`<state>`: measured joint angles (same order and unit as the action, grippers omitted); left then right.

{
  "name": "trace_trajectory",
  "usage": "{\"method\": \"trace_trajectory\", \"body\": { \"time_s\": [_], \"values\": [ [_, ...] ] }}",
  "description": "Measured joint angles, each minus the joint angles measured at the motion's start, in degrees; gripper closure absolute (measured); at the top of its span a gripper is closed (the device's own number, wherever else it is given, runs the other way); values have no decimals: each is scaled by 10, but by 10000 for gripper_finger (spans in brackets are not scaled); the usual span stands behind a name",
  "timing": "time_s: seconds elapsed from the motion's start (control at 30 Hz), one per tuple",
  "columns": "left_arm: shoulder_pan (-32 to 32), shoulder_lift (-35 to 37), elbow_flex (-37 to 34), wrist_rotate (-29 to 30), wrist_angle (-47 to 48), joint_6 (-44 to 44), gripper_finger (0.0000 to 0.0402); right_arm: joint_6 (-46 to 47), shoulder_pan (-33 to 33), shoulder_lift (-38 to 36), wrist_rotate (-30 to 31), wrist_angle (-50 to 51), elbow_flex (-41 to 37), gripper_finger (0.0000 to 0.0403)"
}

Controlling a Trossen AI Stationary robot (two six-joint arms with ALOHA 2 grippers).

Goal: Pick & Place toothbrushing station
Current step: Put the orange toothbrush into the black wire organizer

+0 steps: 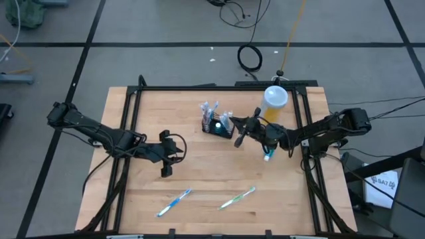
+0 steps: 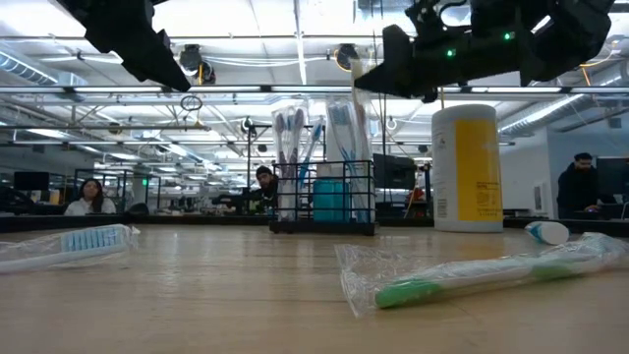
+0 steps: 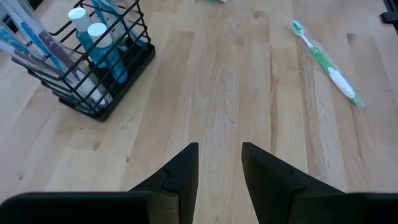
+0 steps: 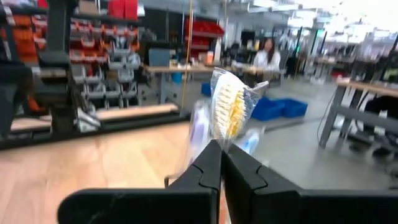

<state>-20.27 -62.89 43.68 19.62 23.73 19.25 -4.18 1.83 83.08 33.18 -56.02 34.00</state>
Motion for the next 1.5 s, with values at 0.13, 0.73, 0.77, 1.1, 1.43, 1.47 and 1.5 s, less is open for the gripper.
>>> {"method": "trace_trajectory", "body": {
  "time_s": [0.13, 0.73, 0.77, 1.1, 1.43, 1.47, 1.5],
  "values": [
    [0, 0, 0, 0, 0, 1, 272, 34, 0, 0, 0, 48, 0, 403],
    [0, 0, 0, 0, 0, 1, 272, 83, 0, 0, 0, 154, 0, 403],
    [0, 0, 0, 0, 0, 0, 272, 91, 0, 0, 0, 159, 0, 403],
    [0, 0, 0, 0, 0, 0, 272, 125, 0, -1, -2, 178, 0, 403],
    [0, 0, 0, 0, 0, 0, 272, 124, 0, 0, 0, 207, 0, 332],
    [0, 0, 0, 0, 0, 0, 272, 122, 0, 0, 0, 202, 0, 322],
    [0, 0, 0, 0, 0, 0, 272, 118, 0, 0, 0, 195, 0, 313]
  ]
}}
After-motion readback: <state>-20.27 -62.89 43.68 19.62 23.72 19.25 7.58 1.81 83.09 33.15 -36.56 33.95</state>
